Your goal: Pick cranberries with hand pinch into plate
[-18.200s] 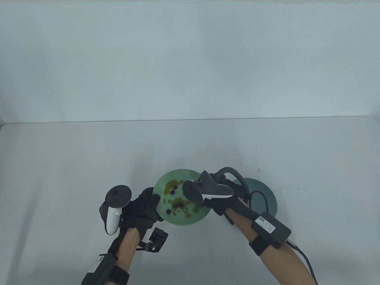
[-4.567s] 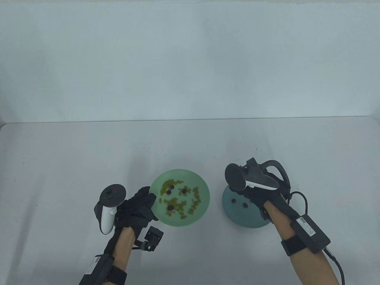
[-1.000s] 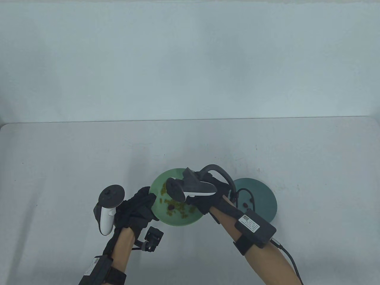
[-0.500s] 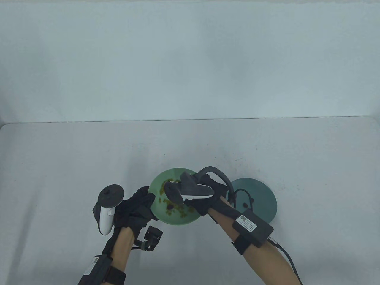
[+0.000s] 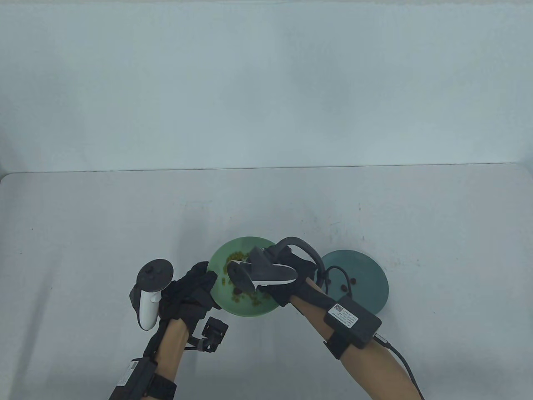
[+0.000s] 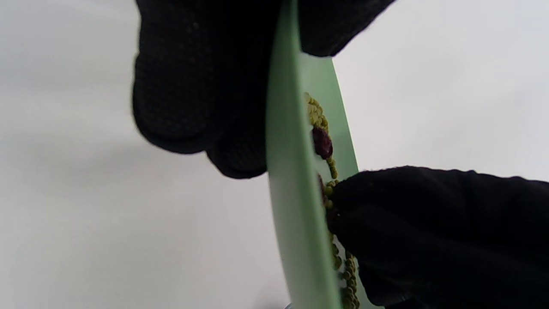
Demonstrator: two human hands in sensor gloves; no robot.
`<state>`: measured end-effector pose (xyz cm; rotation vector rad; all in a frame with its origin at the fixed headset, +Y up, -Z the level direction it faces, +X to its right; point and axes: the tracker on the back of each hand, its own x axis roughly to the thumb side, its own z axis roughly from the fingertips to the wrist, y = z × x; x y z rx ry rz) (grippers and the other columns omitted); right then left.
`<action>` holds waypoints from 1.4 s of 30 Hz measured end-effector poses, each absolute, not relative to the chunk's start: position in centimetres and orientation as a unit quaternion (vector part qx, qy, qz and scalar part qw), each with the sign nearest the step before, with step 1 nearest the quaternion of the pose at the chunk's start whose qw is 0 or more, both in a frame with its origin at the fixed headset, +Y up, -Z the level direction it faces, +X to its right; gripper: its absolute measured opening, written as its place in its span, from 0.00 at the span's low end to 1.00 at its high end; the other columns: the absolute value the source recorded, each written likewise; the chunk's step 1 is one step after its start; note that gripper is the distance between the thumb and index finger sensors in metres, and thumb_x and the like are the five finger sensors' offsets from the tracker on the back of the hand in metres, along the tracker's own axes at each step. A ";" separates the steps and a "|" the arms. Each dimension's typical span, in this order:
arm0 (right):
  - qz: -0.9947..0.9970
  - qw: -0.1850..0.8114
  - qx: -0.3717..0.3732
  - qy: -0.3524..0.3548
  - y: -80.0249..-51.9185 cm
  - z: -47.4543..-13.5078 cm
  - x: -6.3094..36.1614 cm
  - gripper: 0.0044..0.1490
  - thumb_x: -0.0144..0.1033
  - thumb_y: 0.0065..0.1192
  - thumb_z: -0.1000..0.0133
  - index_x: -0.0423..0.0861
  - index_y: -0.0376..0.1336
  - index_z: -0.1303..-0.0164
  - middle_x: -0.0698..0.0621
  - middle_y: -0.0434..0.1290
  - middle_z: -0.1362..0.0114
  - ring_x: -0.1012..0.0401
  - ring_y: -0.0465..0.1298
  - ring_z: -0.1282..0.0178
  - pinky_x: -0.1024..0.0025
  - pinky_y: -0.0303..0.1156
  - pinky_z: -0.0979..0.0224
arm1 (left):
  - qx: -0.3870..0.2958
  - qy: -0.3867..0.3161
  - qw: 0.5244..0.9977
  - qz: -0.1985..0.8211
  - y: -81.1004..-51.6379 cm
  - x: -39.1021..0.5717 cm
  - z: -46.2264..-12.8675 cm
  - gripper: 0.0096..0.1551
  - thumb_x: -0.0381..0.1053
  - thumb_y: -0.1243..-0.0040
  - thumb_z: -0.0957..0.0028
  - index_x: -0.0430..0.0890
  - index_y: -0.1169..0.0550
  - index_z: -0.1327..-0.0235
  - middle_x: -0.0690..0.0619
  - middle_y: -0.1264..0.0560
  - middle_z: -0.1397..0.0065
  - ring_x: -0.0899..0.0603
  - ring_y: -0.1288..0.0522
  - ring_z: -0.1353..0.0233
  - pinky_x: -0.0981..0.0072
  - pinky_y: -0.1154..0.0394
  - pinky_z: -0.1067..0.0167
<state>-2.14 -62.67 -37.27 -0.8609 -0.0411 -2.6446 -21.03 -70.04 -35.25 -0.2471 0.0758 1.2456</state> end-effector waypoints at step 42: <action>-0.972 0.093 -0.216 -0.002 -56.2 -39.2 7.4 0.31 0.53 0.63 0.43 0.45 0.71 0.38 0.62 0.79 0.56 0.66 0.82 0.57 0.68 0.81 0.48 | -0.123 0.043 0.802 0.583 -70.5 -21.1 -35.3 0.30 0.43 0.48 0.36 0.31 0.36 0.25 0.39 0.24 0.35 0.44 0.11 0.51 0.62 0.12 0.53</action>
